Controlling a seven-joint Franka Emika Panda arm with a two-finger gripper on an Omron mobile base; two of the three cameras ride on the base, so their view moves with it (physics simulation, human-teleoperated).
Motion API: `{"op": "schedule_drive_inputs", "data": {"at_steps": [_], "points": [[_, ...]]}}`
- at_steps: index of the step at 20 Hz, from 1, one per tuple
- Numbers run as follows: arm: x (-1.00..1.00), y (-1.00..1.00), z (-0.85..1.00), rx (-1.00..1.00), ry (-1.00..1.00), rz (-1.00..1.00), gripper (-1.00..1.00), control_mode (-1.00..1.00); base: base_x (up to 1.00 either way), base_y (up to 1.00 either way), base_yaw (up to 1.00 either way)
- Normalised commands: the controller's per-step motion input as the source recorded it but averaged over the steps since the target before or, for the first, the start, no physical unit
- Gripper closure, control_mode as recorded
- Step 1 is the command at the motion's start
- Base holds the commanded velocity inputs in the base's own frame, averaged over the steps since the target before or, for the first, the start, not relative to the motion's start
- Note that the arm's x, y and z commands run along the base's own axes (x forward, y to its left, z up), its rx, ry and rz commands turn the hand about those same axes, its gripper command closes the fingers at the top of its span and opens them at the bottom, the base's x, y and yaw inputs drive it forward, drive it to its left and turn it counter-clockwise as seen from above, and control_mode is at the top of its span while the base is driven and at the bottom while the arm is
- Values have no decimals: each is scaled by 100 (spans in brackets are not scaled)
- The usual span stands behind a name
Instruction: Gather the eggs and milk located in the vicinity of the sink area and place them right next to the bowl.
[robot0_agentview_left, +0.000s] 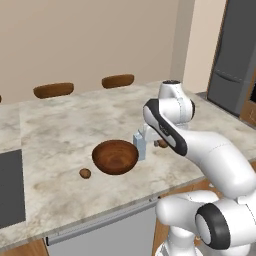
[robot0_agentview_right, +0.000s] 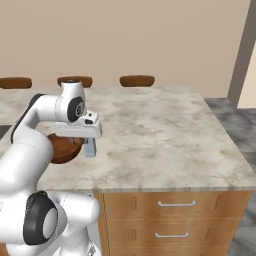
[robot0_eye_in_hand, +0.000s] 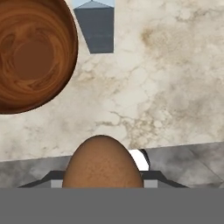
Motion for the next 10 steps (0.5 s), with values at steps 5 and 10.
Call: {"op": "schedule_drive_inputs", "data": {"at_steps": [5,10], "points": [[29,1,-31,6,-2,20,100,-100,0,0,0],[64,5,-71,10,0,33,100,-100,0,0,0]]}}
